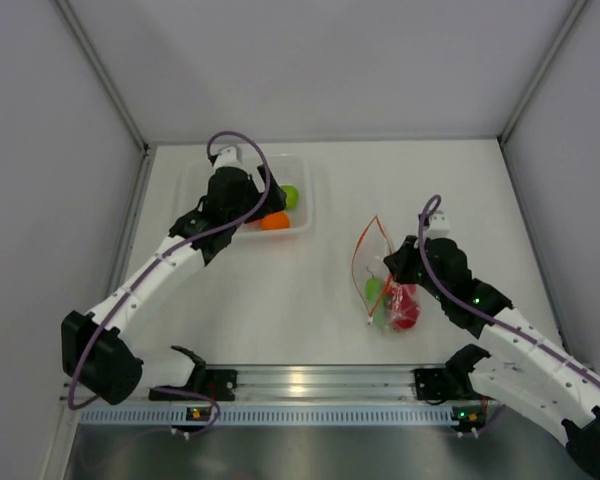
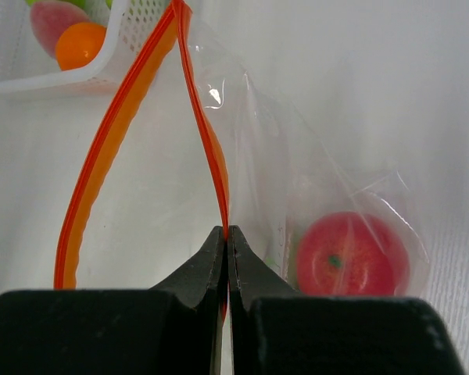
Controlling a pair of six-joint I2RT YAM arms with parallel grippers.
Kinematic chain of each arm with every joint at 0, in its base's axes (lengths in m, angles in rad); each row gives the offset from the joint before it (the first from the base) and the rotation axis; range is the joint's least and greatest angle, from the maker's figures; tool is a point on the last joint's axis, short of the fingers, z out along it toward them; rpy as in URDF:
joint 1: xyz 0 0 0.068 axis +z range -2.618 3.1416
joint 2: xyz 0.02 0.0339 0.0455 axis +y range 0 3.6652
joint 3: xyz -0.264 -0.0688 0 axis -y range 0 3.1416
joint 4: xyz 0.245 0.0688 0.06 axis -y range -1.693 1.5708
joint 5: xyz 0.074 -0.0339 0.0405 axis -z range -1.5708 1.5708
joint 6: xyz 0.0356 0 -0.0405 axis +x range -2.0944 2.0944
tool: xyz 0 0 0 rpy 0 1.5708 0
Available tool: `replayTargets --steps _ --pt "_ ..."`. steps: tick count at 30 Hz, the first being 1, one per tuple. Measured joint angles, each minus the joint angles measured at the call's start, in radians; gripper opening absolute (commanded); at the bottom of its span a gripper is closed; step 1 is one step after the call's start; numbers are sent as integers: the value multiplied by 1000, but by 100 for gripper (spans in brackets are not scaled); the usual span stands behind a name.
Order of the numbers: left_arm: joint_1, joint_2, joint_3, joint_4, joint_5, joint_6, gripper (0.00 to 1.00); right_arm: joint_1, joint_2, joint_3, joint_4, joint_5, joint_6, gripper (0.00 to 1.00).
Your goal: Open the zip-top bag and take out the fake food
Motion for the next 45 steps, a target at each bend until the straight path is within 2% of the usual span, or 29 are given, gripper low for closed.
replayTargets --steps 8,16,22,27,35,40,44,45 --pt "-247 -77 52 1 21 -13 98 0 19 6 19 -58 61 0" --pt "-487 -68 84 2 -31 -32 97 2 28 26 46 -80 104 0" --pt "-601 -6 107 3 -70 -42 93 3 29 57 50 -81 105 0" --pt "-649 48 108 3 -82 -51 89 3 30 64 64 -87 111 0" --pt "-655 66 108 3 -110 -55 81 3 30 64 72 -111 137 0" --pt "-655 76 108 4 -112 -55 63 3 29 64 85 -121 151 0" --pt "-657 117 110 4 -99 -55 58 3 21 63 88 -121 158 0" --pt "-658 131 111 3 -97 -55 53 3 17 63 88 -120 158 0"
